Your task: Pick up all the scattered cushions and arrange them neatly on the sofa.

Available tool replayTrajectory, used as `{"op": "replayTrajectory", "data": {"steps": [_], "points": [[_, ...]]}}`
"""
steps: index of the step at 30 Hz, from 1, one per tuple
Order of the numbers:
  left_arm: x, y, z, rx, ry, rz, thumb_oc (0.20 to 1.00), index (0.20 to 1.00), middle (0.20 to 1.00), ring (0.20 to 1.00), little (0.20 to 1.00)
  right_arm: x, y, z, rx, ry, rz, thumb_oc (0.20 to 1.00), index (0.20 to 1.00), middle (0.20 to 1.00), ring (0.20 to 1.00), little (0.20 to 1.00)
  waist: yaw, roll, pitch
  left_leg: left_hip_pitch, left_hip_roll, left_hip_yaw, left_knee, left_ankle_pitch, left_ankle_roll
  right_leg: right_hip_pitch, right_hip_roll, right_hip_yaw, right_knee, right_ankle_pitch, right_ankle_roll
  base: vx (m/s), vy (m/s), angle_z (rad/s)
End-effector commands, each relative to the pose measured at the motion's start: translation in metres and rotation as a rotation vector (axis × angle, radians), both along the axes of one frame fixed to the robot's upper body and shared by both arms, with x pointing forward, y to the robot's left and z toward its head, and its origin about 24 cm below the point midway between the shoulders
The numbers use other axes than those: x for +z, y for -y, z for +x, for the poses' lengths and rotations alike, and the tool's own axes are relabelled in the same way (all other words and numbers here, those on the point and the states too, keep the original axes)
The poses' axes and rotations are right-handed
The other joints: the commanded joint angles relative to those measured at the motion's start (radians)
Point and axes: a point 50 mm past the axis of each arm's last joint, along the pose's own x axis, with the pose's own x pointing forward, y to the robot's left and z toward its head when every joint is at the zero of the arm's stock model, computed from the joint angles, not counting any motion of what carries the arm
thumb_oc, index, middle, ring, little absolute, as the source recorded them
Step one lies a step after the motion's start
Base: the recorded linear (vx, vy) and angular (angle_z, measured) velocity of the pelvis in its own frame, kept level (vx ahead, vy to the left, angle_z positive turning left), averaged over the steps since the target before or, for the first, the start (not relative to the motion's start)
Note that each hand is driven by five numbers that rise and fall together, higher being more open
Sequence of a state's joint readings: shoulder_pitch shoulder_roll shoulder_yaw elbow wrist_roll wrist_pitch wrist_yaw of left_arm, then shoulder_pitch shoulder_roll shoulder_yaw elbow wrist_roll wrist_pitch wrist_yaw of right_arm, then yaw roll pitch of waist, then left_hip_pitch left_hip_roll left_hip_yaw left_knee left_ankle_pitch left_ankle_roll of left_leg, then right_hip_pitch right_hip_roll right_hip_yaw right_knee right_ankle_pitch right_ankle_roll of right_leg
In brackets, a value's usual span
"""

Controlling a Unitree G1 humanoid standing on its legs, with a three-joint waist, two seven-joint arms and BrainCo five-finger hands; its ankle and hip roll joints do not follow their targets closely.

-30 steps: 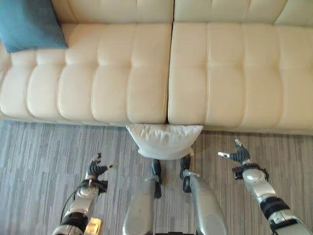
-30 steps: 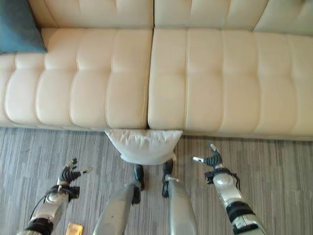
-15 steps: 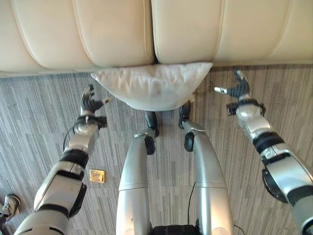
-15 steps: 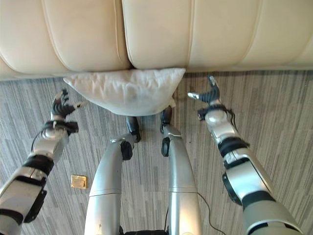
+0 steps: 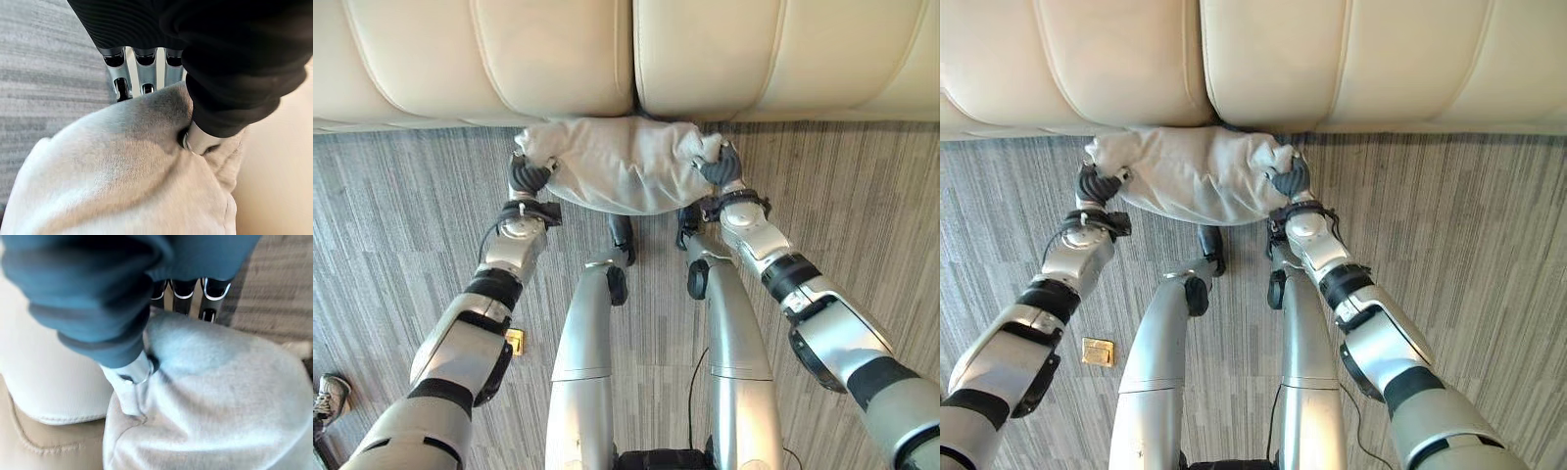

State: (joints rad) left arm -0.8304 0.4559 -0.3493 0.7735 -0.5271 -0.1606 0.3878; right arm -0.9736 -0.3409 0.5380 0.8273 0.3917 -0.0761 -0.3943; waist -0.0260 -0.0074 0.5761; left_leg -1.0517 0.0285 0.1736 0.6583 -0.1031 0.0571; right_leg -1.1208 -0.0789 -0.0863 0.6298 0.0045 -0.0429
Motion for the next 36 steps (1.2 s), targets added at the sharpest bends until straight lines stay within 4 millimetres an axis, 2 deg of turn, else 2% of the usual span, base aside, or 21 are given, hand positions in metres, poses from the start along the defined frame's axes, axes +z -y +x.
{"op": "replayTrajectory", "data": {"steps": [1, 2, 4, 6, 7, 9, 13, 19, 22, 27, 31, 36], "points": [[0.027, 0.028, -0.011, -0.119, 0.230, -0.015, 0.200, 0.200, 0.200, 0.200, 0.200, 0.027, -0.074, -0.028, 0.344, 0.199, 0.088, 0.200, 0.200, 0.200, 0.200, 0.200, 0.014, 0.026, -0.118, 0.086, -0.016, -0.033, -0.136, -0.003, -0.056, 0.105, -0.005, 0.014, 0.008, -0.140, 0.091, 0.00, 0.000, 0.00], [0.029, 0.038, -0.020, -0.169, 0.279, -0.025, 0.200, 0.200, 0.200, 0.200, 0.200, 0.019, -0.065, -0.035, 0.357, 0.204, 0.094, 0.200, 0.200, 0.200, 0.200, 0.200, 0.012, 0.018, -0.128, 0.159, -0.020, -0.036, -0.197, 0.010, -0.063, 0.174, -0.005, 0.005, -0.048, -0.127, 0.099, 0.00, 0.000, 0.00], [0.017, 0.045, -0.035, -0.205, 0.294, -0.080, 0.200, 0.200, 0.200, 0.200, 0.200, 0.001, -0.054, -0.050, 0.371, 0.190, 0.144, 0.200, 0.200, 0.200, 0.200, 0.200, 0.008, 0.003, -0.145, 0.289, -0.030, -0.036, -0.280, 0.023, -0.074, 0.308, -0.006, -0.005, -0.141, -0.105, 0.111, 0.04, 0.003, -0.01], [0.018, 0.046, -0.043, -0.218, 0.323, -0.115, 0.200, 0.200, 0.200, 0.200, 0.200, -0.002, -0.051, -0.057, 0.384, 0.194, 0.174, 0.200, 0.200, 0.200, 0.200, 0.200, 0.008, 0.001, -0.149, 0.342, -0.032, -0.033, -0.312, 0.029, -0.077, 0.359, -0.006, -0.010, -0.170, -0.099, 0.116, 0.01, 0.001, -0.06], [0.017, 0.049, -0.051, -0.237, 0.344, -0.143, 0.200, 0.200, 0.200, 0.200, 0.200, -0.006, -0.047, -0.063, 0.388, 0.196, 0.208, 0.200, 0.200, 0.200, 0.200, 0.200, 0.006, -0.004, -0.157, 0.374, -0.035, -0.025, -0.343, 0.061, -0.072, 0.393, -0.008, -0.023, -0.210, -0.065, 0.113, 0.02, -0.006, -0.05], [0.007, 0.051, -0.064, -0.260, 0.342, -0.169, 0.200, 0.200, 0.200, 0.200, 0.200, -0.015, -0.040, -0.076, 0.399, 0.190, 0.263, 0.200, 0.200, 0.200, 0.200, 0.200, 0.007, -0.009, -0.173, 0.471, -0.039, -0.020, -0.399, 0.071, -0.078, 0.487, -0.008, -0.028, -0.265, -0.055, 0.121, 0.09, -0.001, -0.01], [-0.026, 0.045, -0.090, -0.277, 0.258, -0.207, 0.200, 0.200, 0.200, 0.200, 0.200, -0.028, -0.024, -0.099, 0.420, 0.185, 0.320, 0.200, 0.200, 0.200, 0.200, 0.200, 0.004, -0.017, -0.234, 0.666, -0.044, -0.013, -0.514, 0.089, -0.085, 0.681, 0.003, -0.034, -0.379, -0.040, 0.136, 0.19, -0.027, -0.09], [-0.070, 0.017, -0.127, -0.236, 0.093, -0.175, 0.200, 0.200, 0.200, 0.200, 0.200, -0.045, 0.014, -0.124, 0.374, 0.138, 0.233, 0.200, 0.200, 0.200, 0.200, 0.200, -0.005, -0.022, -0.349, 0.872, -0.039, 0.000, -0.625, 0.107, -0.088, 0.899, 0.027, -0.031, -0.512, -0.027, 0.149, 0.19, -0.019, -0.06], [-0.083, 0.007, -0.140, -0.226, 0.027, -0.145, 0.200, 0.200, 0.200, 0.200, 0.200, -0.052, 0.030, -0.137, 0.341, 0.116, 0.230, 0.200, 0.200, 0.200, 0.200, 0.200, -0.011, -0.019, -0.404, 0.940, -0.041, 0.002, -0.658, 0.103, -0.089, 0.962, 0.035, -0.032, -0.553, -0.025, 0.153, 0.18, -0.014, -0.02], [-0.095, -0.002, -0.157, -0.213, -0.037, -0.105, 0.200, 0.200, 0.200, 0.200, 0.200, -0.058, 0.043, -0.154, 0.309, 0.104, 0.274, 0.200, 0.200, 0.200, 0.200, 0.200, -0.017, -0.022, -0.457, 1.016, -0.044, 0.006, -0.667, 0.074, -0.087, 1.048, 0.041, -0.024, -0.600, -0.030, 0.155, 0.15, 0.006, -0.03], [-0.102, -0.004, -0.163, -0.210, -0.081, -0.090, 0.200, 0.200, 0.200, 0.200, 0.200, -0.061, 0.042, -0.158, 0.314, 0.086, 0.301, 0.200, 0.200, 0.200, 0.200, 0.200, -0.014, -0.033, -0.461, 1.036, -0.046, 0.011, -0.630, 0.035, -0.079, 1.088, 0.038, -0.016, -0.600, -0.039, 0.153, 0.10, 0.027, -0.03], [-0.100, -0.005, -0.165, -0.208, -0.078, -0.077, 0.200, 0.200, 0.200, 0.200, 0.200, -0.061, 0.040, -0.156, 0.333, 0.078, 0.314, 0.200, 0.200, 0.200, 0.200, 0.200, -0.004, -0.042, -0.449, 1.019, -0.044, 0.016, -0.584, 0.006, -0.065, 1.086, 0.032, 0.007, -0.583, -0.045, 0.156, 0.04, 0.062, -0.05]]}}
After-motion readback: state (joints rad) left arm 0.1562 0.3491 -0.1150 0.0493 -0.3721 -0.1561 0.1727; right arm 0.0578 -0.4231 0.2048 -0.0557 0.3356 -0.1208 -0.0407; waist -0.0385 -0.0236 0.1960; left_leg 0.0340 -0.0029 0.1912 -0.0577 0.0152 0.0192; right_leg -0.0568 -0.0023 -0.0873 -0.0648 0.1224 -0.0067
